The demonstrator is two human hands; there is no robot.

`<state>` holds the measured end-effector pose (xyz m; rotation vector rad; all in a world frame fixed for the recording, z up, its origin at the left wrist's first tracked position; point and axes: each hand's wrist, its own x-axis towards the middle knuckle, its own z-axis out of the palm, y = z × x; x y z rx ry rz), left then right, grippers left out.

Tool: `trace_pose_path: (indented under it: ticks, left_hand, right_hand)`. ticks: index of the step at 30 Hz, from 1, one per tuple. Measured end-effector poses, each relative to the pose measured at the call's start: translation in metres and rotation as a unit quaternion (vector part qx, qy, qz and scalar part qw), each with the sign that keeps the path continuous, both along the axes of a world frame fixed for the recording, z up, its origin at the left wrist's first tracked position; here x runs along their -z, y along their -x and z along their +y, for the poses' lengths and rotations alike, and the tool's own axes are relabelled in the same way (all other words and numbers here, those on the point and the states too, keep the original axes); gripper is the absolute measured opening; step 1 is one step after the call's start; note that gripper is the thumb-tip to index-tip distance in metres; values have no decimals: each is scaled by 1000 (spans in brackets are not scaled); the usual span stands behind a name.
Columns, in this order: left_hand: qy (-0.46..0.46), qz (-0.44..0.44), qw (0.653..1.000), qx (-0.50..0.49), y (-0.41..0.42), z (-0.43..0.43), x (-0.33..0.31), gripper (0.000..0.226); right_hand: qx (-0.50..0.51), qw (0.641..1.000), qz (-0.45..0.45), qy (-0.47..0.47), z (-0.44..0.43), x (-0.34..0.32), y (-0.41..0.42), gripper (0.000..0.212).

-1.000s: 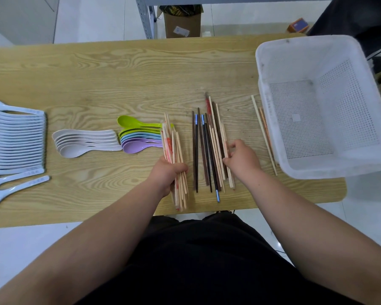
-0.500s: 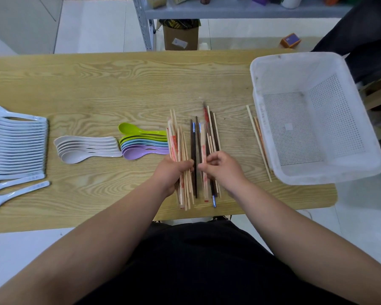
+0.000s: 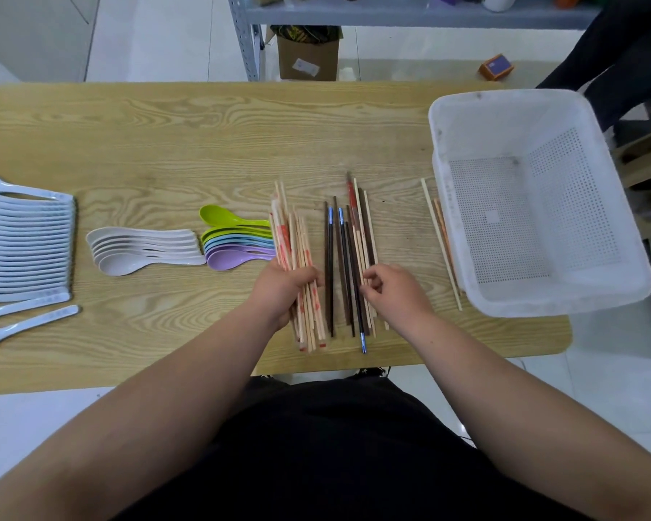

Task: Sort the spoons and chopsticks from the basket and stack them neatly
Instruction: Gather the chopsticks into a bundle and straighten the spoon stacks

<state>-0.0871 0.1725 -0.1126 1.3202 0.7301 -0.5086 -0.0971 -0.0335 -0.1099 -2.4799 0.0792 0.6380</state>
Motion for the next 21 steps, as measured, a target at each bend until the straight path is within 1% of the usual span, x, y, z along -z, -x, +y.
trace_pose_path:
  ticks: [2,6,9,15,19,21]
  left_hand:
    - [3,7,1000,-8,1,4,3,18]
    - [-6,23,1000,-4,3,7,8,26]
    - [-10,30,999,0,2,7,9,29]
    - [-18,41,999,14,0,6,8,37]
    - [-25,44,998,29,1,7,8,41]
    - [-27,42,998,33,0,7,8,38]
  right_hand:
    - [-5,999,4,33,-10,5,3,26]
    - [26,999,-8,40,-12,9,4,21]
    - [10,999,-15,48,-9,11,3,18]
    - [1,997,5,80,2,13,-2,31]
    - [1,994,22,102,8,13,-6,24]
    - [14,993,36,110,11,12,-9,24]
